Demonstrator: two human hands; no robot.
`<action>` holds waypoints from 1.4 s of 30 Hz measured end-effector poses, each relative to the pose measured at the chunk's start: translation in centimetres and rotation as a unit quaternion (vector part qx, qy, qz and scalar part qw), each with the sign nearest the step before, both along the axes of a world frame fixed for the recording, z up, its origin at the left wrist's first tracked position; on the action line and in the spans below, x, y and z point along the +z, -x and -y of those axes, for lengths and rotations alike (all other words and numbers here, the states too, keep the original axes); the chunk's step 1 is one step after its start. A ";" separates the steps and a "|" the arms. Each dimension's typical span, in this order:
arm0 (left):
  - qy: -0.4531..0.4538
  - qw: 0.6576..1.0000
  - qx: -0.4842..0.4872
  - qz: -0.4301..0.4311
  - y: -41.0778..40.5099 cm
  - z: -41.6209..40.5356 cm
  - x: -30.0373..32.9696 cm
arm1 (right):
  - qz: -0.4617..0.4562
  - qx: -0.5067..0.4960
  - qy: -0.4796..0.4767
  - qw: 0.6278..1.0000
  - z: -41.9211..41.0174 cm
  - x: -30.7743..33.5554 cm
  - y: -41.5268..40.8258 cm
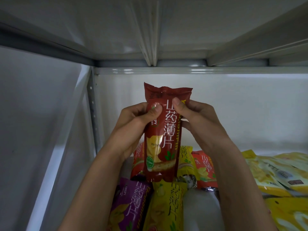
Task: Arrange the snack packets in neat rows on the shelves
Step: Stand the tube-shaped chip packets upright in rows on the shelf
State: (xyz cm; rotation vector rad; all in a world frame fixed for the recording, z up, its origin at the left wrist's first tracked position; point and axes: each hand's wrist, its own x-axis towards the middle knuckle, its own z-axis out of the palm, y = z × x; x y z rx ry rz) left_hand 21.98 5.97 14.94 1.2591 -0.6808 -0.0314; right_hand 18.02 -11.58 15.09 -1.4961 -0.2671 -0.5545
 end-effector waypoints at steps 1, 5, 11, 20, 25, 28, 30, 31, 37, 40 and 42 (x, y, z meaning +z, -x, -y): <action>0.003 1.000 0.008 0.005 0.0 -0.1 0.0 | -0.009 0.025 0.003 1.000 0.1 0.0 0.0; 0.020 0.999 0.031 0.021 -0.3 -0.3 0.0 | -0.031 0.106 0.025 0.994 0.5 -0.3 0.1; -0.013 1.000 0.001 -0.005 -0.3 -0.3 0.3 | -0.026 0.070 -0.016 0.997 0.3 -0.3 -0.3; -0.028 0.997 0.051 0.041 -0.7 -1.0 0.0 | -0.011 0.103 -0.047 0.994 0.3 0.0 -0.1; -0.034 0.999 -0.021 0.007 -0.5 -0.8 0.1 | 0.008 0.041 -0.042 0.998 0.2 -0.2 -0.3; -0.074 0.996 -0.043 0.003 -0.5 -0.7 -0.1 | 0.012 0.017 -0.061 0.998 0.0 -0.3 -0.4; -0.078 0.996 -0.028 0.015 -0.4 -0.7 -0.2 | 0.006 0.017 -0.067 0.998 -0.1 -0.1 -0.3; -0.072 0.997 -0.017 0.021 -0.4 -0.7 -0.2 | -0.001 0.030 -0.067 0.997 0.0 0.0 -0.2; -0.043 0.998 0.015 0.033 -0.3 -0.8 0.0 | -0.017 0.048 -0.015 0.999 0.2 -0.1 -0.1; -0.060 0.998 -0.024 0.006 -0.1 -0.9 0.0 | -0.009 0.018 -0.027 0.999 0.1 -0.3 -0.2; -0.095 0.995 -0.043 -0.003 -0.1 -1.0 -0.1 | -0.005 0.010 -0.045 0.999 0.0 -0.2 -0.2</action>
